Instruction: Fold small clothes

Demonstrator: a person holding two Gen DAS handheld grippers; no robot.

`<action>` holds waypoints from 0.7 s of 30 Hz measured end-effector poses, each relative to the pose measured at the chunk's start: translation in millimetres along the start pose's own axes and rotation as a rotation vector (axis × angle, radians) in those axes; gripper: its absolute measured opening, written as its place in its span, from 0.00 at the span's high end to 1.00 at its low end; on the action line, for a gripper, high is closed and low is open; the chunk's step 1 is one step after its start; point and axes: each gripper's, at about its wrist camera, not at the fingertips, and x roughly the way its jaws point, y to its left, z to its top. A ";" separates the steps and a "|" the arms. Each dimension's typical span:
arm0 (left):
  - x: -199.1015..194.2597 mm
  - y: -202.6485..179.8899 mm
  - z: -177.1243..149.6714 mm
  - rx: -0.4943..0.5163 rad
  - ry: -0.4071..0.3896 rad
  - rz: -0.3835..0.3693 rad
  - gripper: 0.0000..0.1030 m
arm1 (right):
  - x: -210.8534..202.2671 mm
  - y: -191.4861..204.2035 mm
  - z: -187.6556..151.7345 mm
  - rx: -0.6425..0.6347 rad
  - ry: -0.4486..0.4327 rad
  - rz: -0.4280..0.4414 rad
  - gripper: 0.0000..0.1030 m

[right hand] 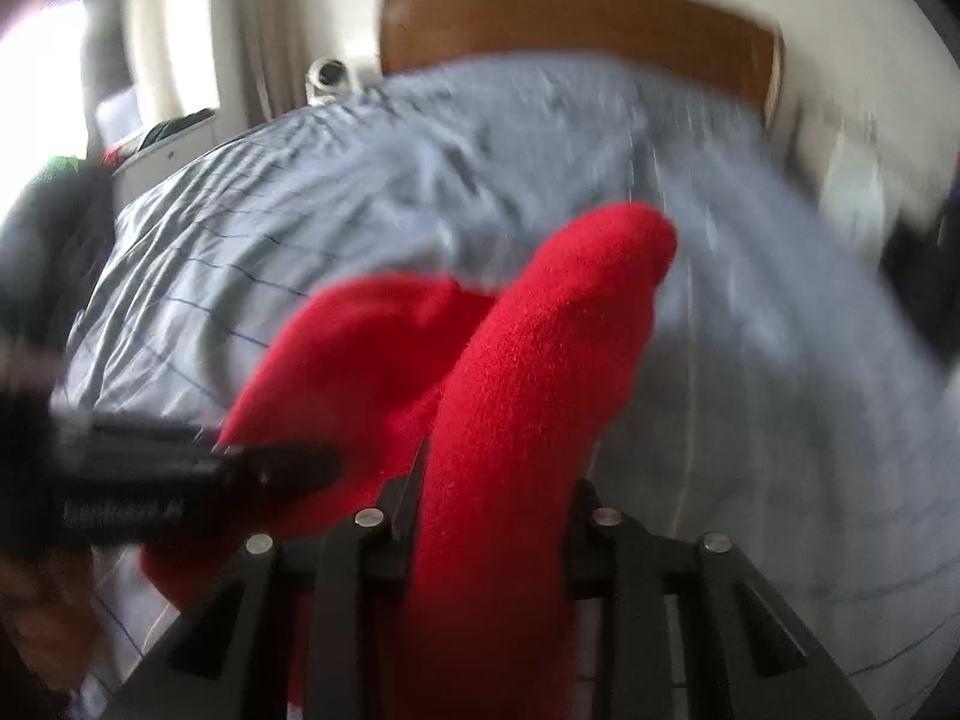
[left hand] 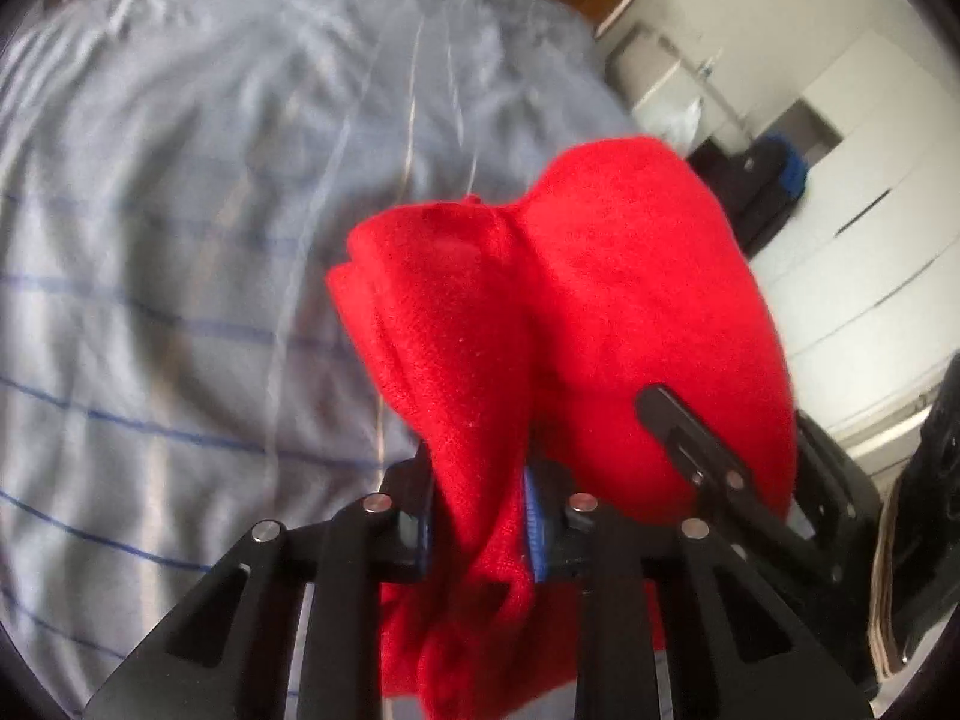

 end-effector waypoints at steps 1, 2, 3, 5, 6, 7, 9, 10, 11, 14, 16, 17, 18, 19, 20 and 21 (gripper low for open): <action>-14.7 -0.1 5.2 0.000 -0.030 -0.012 0.78 | -13.2 4.4 11.0 -0.008 -0.049 0.003 0.71; -28.6 -0.6 9.0 0.005 -0.057 -0.019 0.78 | -19.0 5.4 18.5 -0.007 -0.075 0.005 0.71; -43.4 -2.2 14.5 0.019 -0.086 -0.019 0.78 | -27.8 6.9 29.2 -0.003 -0.112 0.009 0.71; -66.5 -5.4 24.9 0.063 -0.132 0.005 0.77 | -43.6 10.8 49.5 0.017 -0.171 0.034 0.71; -73.7 -3.7 27.1 0.079 -0.138 0.024 0.75 | -48.4 13.5 56.6 0.030 -0.183 0.050 0.71; -74.5 1.1 26.8 0.081 -0.131 0.047 0.66 | -48.8 14.1 64.0 0.059 -0.188 0.076 0.71; -62.3 16.3 17.8 0.074 -0.095 0.135 0.39 | -41.5 15.2 67.2 0.109 -0.163 0.111 0.70; -53.6 26.8 7.8 0.074 -0.077 0.219 0.25 | -33.0 15.0 62.7 0.140 -0.134 0.125 0.68; -46.5 36.3 -4.3 0.083 -0.066 0.304 0.25 | -22.9 14.6 54.6 0.168 -0.095 0.133 0.62; -53.8 53.6 -51.6 0.108 -0.081 0.413 0.24 | 5.0 6.0 10.6 0.230 0.060 0.111 0.38; -72.0 53.6 -80.2 0.111 -0.130 0.442 0.17 | 1.0 -2.5 -19.1 0.248 0.085 0.078 0.33; -82.7 50.2 -95.1 0.115 -0.160 0.466 0.09 | -6.4 -6.6 -34.6 0.248 0.090 0.064 0.27; -91.8 43.7 -106.3 0.122 -0.188 0.485 0.06 | -16.8 -9.8 -47.4 0.242 0.092 0.054 0.21; -102.3 37.2 -119.8 0.136 -0.222 0.501 0.03 | -29.4 -12.2 -58.5 0.230 0.088 0.044 0.19; -111.2 30.1 -131.4 0.152 -0.249 0.516 0.02 | -42.6 -14.3 -66.6 0.219 0.081 0.042 0.17; -116.5 21.8 -138.1 0.165 -0.261 0.526 0.00 | -58.7 -14.0 -75.6 0.204 0.078 0.042 0.14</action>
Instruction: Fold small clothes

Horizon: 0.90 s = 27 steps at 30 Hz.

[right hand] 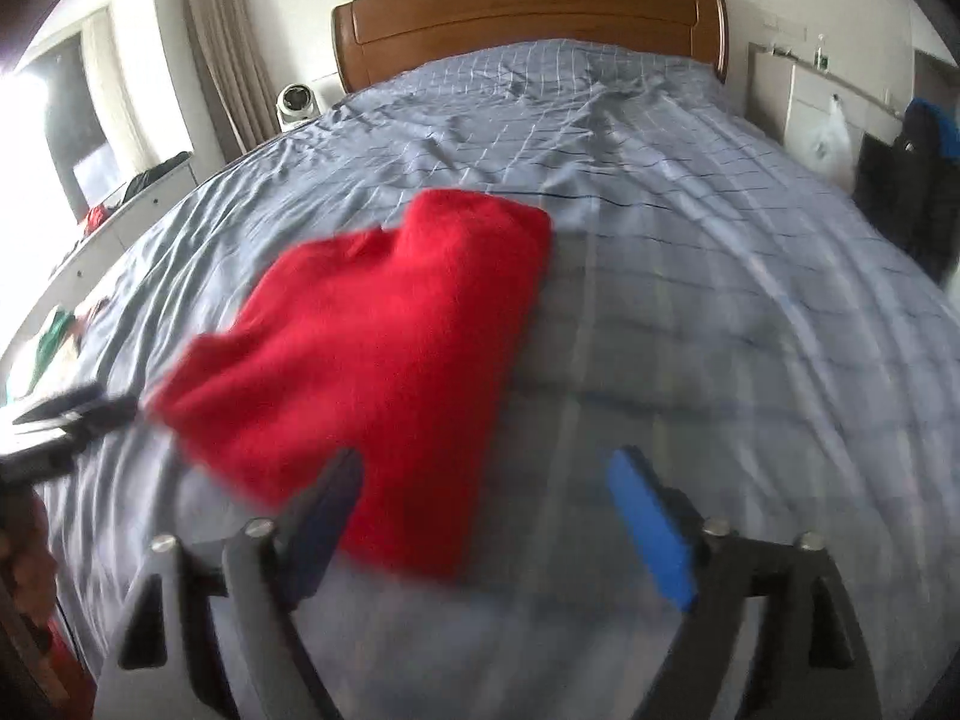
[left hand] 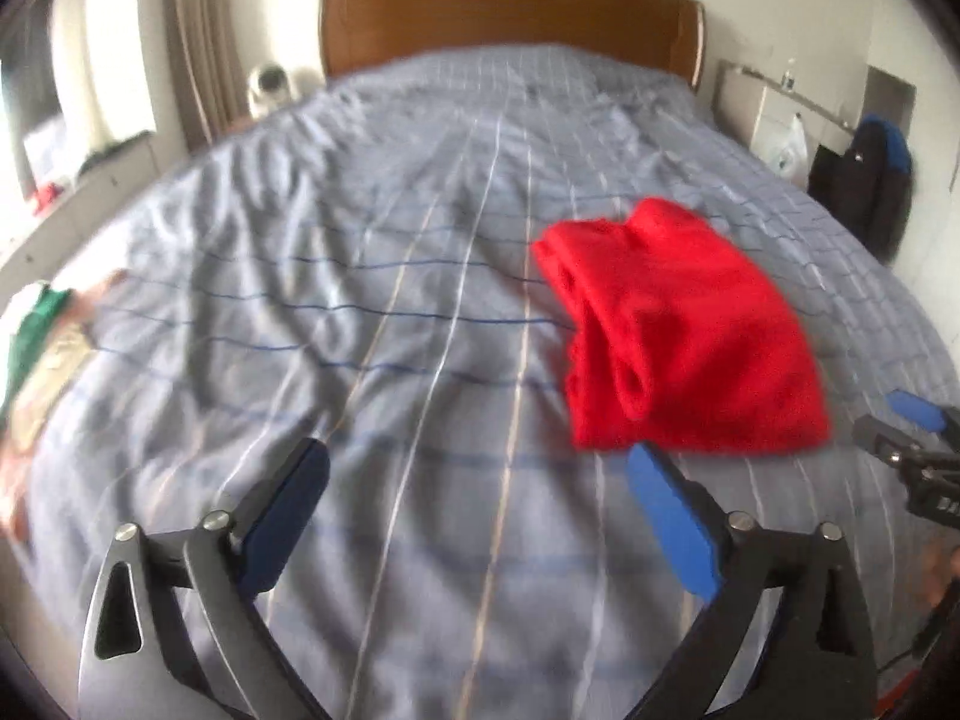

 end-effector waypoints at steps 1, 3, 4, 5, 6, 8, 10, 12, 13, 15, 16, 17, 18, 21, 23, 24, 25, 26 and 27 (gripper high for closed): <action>-12.2 -5.4 -6.6 0.011 -0.008 0.008 0.00 | -9.4 1.9 -3.4 -0.009 0.004 -0.005 0.12; -24.2 -14.1 -6.8 0.017 -0.009 0.016 0.00 | -32.7 2.8 -17.3 -0.023 0.006 -0.001 0.04; -33.5 -19.2 -11.2 0.014 -0.011 0.025 0.00 | -48.5 5.4 -23.9 -0.034 0.003 0.008 0.04; -42.8 -24.1 -15.6 0.012 -0.019 0.033 0.00 | -56.5 7.1 -29.7 -0.042 0.002 0.008 0.02; -50.9 -25.3 -21.2 0.010 -0.029 0.034 0.00 | -66.2 11.4 -36.7 -0.057 0.001 0.003 0.01; -66.2 -33.8 -29.3 0.017 -0.042 0.056 0.00 | -81.1 16.5 -44.7 -0.085 0.002 -0.010 0.01; -72.1 -42.5 -34.2 0.044 -0.045 0.089 0.00 | -95.0 21.6 -51.5 -0.100 -0.005 -0.034 0.01; -81.0 -48.6 -38.7 0.065 -0.047 0.114 0.00 | -108.0 26.5 -59.6 -0.106 -0.016 -0.044 0.01; -84.2 -49.8 -41.0 0.064 -0.043 0.118 0.00 | -113.8 28.9 -63.4 -0.108 -0.022 -0.050 0.01; -90.6 -51.2 -45.3 0.054 -0.029 0.111 0.00 | -121.2 33.5 -69.1 -0.116 -0.024 -0.055 0.01; -93.1 -51.5 -47.0 0.051 -0.024 0.106 0.00 | -124.8 35.9 -71.3 -0.120 -0.024 -0.053 0.01; -96.9 -52.7 -48.8 0.051 -0.022 0.102 0.00 | -127.7 37.3 -72.4 -0.122 -0.027 -0.050 0.01; -100.6 -53.8 -49.7 0.053 -0.023 0.101 0.00 | -131.0 39.2 -74.4 -0.124 -0.027 -0.045 0.01; -109.5 -58.8 -51.8 0.072 -0.021 0.113 0.00 | -135.8 41.8 -79.1 -0.124 -0.017 -0.044 0.01; -114.1 -60.8 -53.0 0.074 0.004 0.096 0.00 | -137.5 40.7 -82.6 -0.109 -0.006 -0.048 0.01; -116.2 -60.8 -53.4 0.071 0.018 0.077 0.00 | -138.4 39.8 -83.9 -0.099 0.000 -0.044 0.01; -117.9 -60.9 -54.3 0.067 0.028 0.064 0.00 | -140.2 37.3 -85.2 -0.081 0.009 -0.036 0.01; -121.6 -60.3 -55.0 0.061 0.039 0.048 0.00 | -141.6 35.3 -86.2 -0.069 0.021 -0.036 0.01; -125.0 -59.5 -55.4 0.057 0.044 0.036 0.00 | -142.8 33.3 -87.5 -0.058 0.038 -0.045 0.01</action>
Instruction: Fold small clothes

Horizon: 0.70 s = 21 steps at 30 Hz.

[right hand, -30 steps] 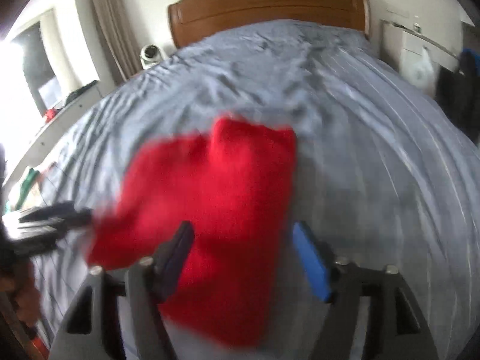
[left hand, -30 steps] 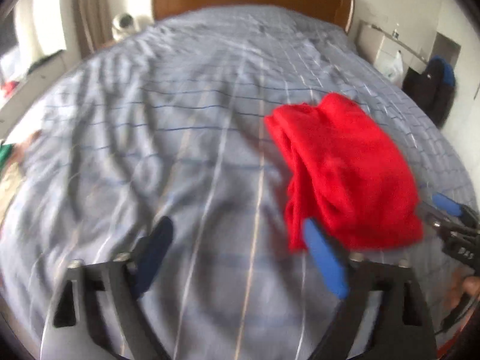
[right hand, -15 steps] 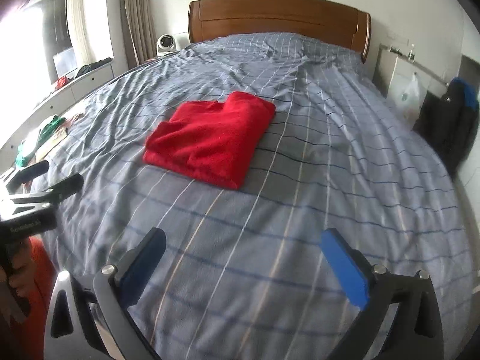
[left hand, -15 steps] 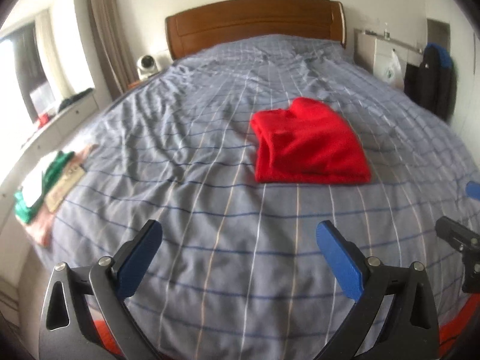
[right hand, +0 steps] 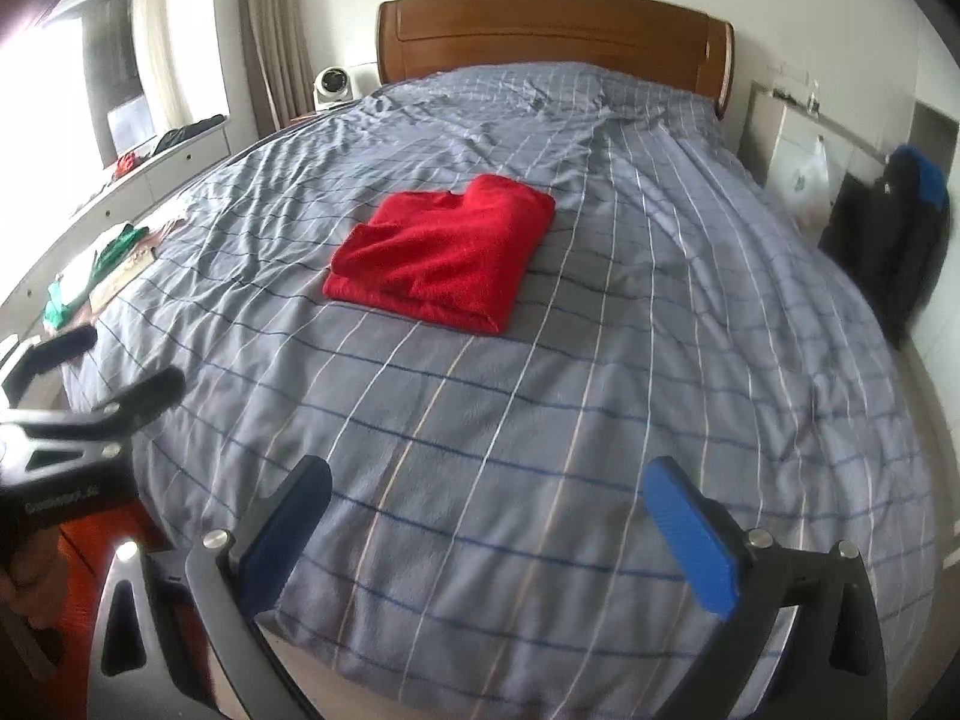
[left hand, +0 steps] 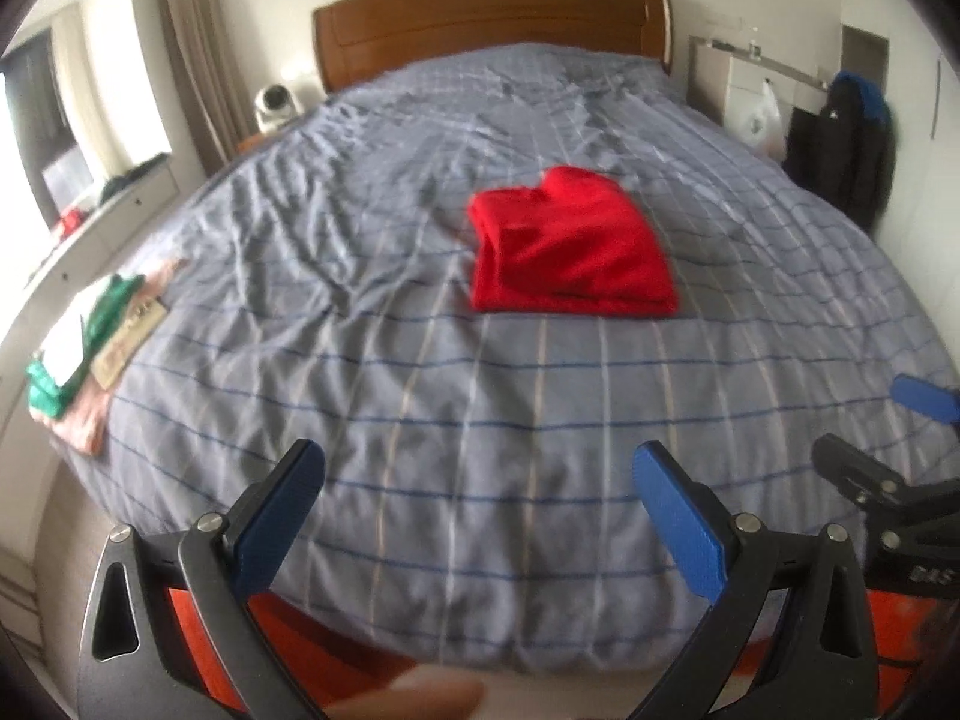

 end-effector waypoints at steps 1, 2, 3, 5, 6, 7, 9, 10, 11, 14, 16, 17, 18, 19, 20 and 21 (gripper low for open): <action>-3.0 -0.2 -0.7 0.000 0.002 -0.009 0.00 | -0.4 -1.7 -1.1 0.007 0.017 -0.009 0.01; -6.4 0.4 -1.2 0.003 0.005 -0.019 0.00 | -2.2 -3.7 -2.6 0.011 0.033 -0.012 0.01; -10.3 0.7 -1.6 0.008 0.007 -0.028 0.00 | -4.2 -5.7 -4.4 0.013 0.047 -0.009 0.01; -17.7 1.5 -0.7 0.015 0.012 -0.053 0.00 | -11.8 -7.5 -6.8 -0.009 0.063 0.025 0.01; -20.6 1.2 0.2 0.018 0.011 -0.058 0.00 | -14.8 -7.2 -6.9 -0.023 0.062 0.040 0.01; -24.2 0.9 2.0 0.024 0.006 -0.061 0.00 | -19.0 -6.3 -6.3 -0.051 0.055 0.058 0.01; -30.1 0.1 6.3 0.036 -0.006 -0.058 0.00 | -26.7 -3.9 -3.6 -0.105 0.036 0.068 0.01; -33.3 -0.3 8.4 0.039 -0.013 -0.054 0.00 | -30.8 -3.1 -1.6 -0.126 0.026 0.060 0.01; -37.0 -0.2 10.4 0.039 -0.022 -0.050 0.00 | -34.6 -2.1 0.8 -0.143 0.017 0.051 0.01; -49.7 2.2 12.6 0.015 -0.063 -0.053 0.00 | -49.8 0.2 8.1 -0.166 -0.019 0.011 0.01; -55.6 4.3 10.4 -0.004 -0.085 -0.068 0.00 | -61.9 0.0 10.7 -0.135 -0.050 0.027 0.01; -57.9 4.8 8.4 -0.012 -0.091 -0.086 0.00 | -65.6 -0.6 10.7 -0.116 -0.057 0.042 0.01; -59.0 4.9 6.7 -0.016 -0.097 -0.097 0.00 | -69.7 -1.2 10.3 -0.091 -0.065 0.058 0.01; -59.8 4.7 5.1 -0.019 -0.103 -0.106 0.00 | -73.5 -1.1 9.2 -0.067 -0.074 0.070 0.01; -59.7 4.2 3.5 -0.019 -0.104 -0.106 0.00 | -76.9 0.0 7.8 -0.055 -0.086 0.076 0.01; -58.6 3.2 2.2 -0.018 -0.097 -0.104 0.00 | -79.8 1.7 6.3 -0.051 -0.099 0.074 0.01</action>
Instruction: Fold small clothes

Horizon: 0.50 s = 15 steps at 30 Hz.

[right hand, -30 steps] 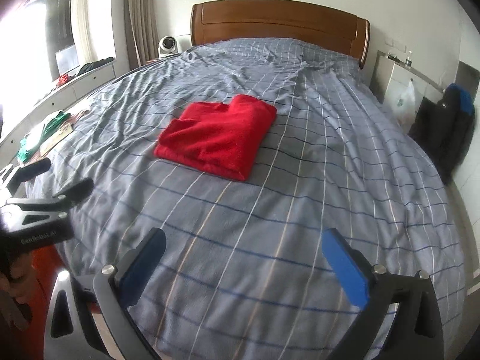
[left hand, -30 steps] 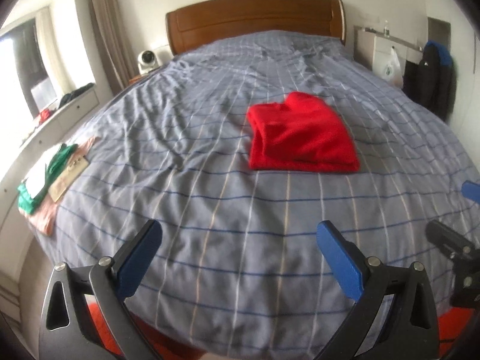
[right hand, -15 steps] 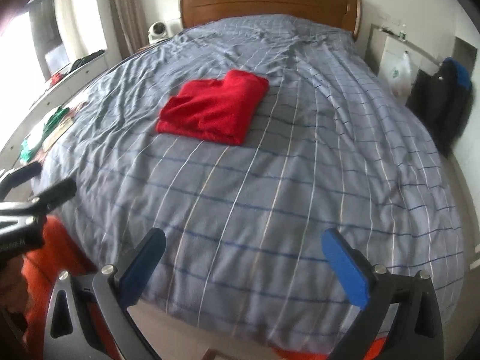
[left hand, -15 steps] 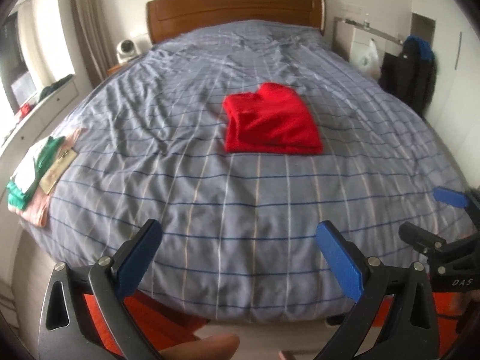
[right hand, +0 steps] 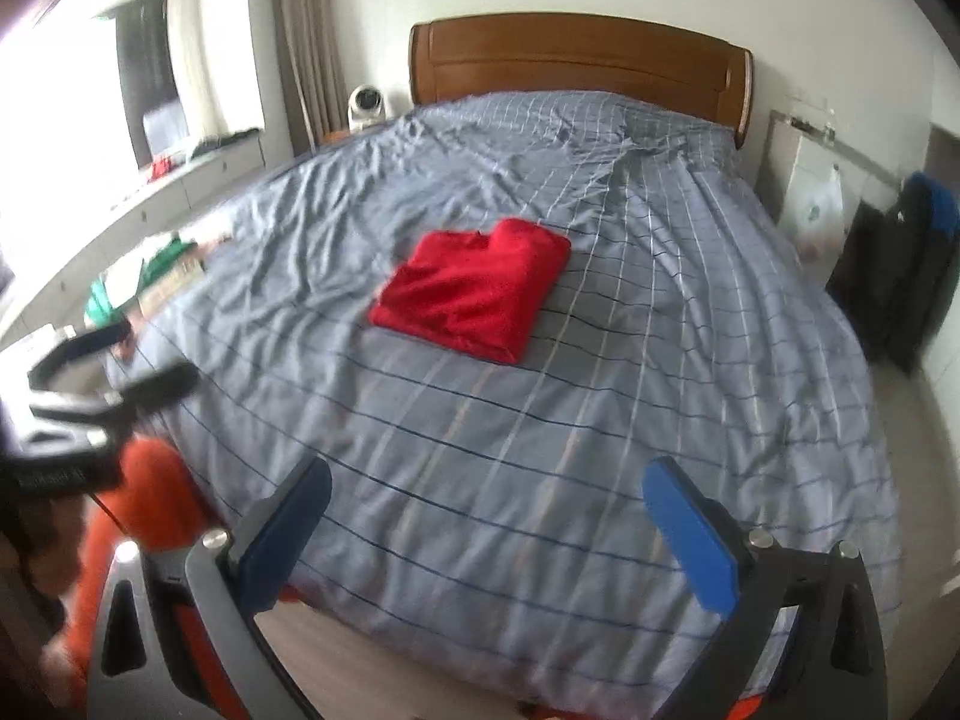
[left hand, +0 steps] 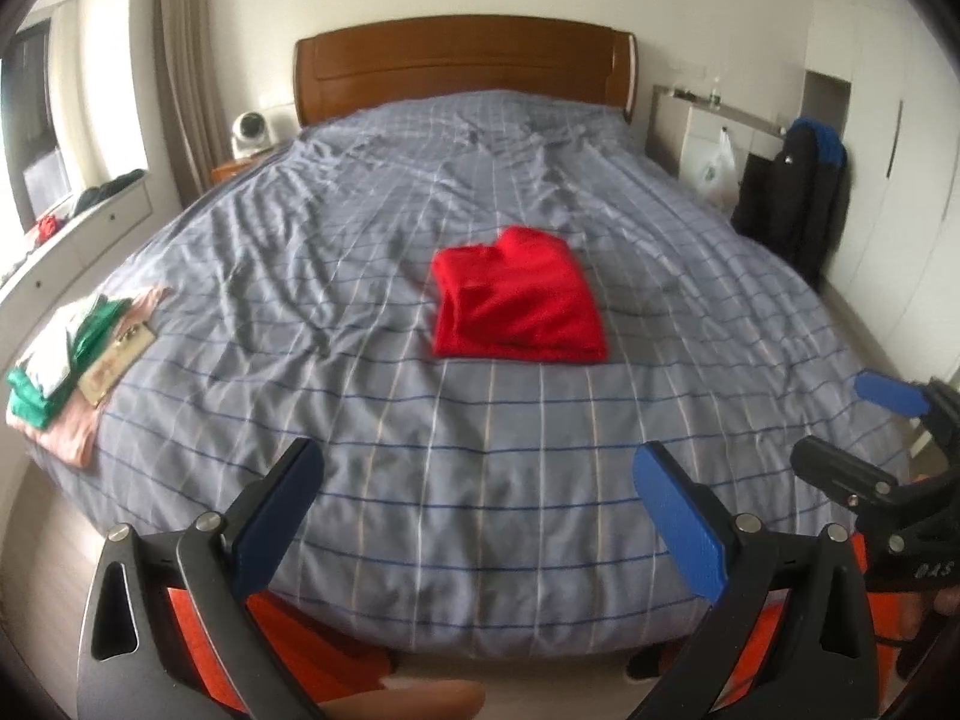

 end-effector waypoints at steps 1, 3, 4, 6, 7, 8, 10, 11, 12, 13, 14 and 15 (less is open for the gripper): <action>0.8 -1.0 -1.6 0.005 0.007 0.001 0.00 | -2.4 2.8 -1.9 -0.004 -0.012 -0.012 0.01; -0.4 -3.4 -4.5 0.021 0.009 0.015 0.00 | -5.7 7.3 -6.0 -0.015 -0.024 -0.032 0.01; -1.5 -4.8 -6.1 0.027 0.008 0.019 0.00 | -7.3 9.4 -8.8 -0.022 -0.025 -0.032 0.01; -4.3 -6.7 -8.7 0.027 0.004 0.013 0.00 | -10.0 12.1 -14.4 -0.035 -0.023 -0.006 0.01; -5.9 -7.0 -9.6 0.021 0.001 0.003 0.00 | -12.1 11.8 -16.4 -0.034 -0.033 0.012 0.01; -6.4 -7.4 -9.9 0.019 0.001 -0.003 0.00 | -15.8 10.7 -19.8 -0.023 -0.052 0.034 0.01; -6.3 -9.8 -10.4 0.027 0.010 -0.008 0.00 | -18.0 10.5 -23.2 -0.013 -0.066 0.047 0.01; -6.4 -11.1 -10.9 0.033 0.013 -0.004 0.00 | -18.1 11.1 -24.5 -0.010 -0.069 0.047 0.01; -6.8 -13.2 -11.6 0.042 0.015 0.003 0.00 | -17.9 12.3 -25.8 -0.013 -0.070 0.045 0.01; -7.3 -14.4 -12.1 0.050 0.017 0.006 0.00 | -16.6 14.9 -26.7 -0.027 -0.064 0.042 0.01; -8.0 -15.9 -12.6 0.056 0.019 0.007 0.00 | -14.4 19.0 -27.5 -0.051 -0.051 0.032 0.01; -8.9 -17.5 -13.0 0.061 0.023 0.008 0.00 | -11.8 22.1 -28.1 -0.068 -0.035 0.015 0.01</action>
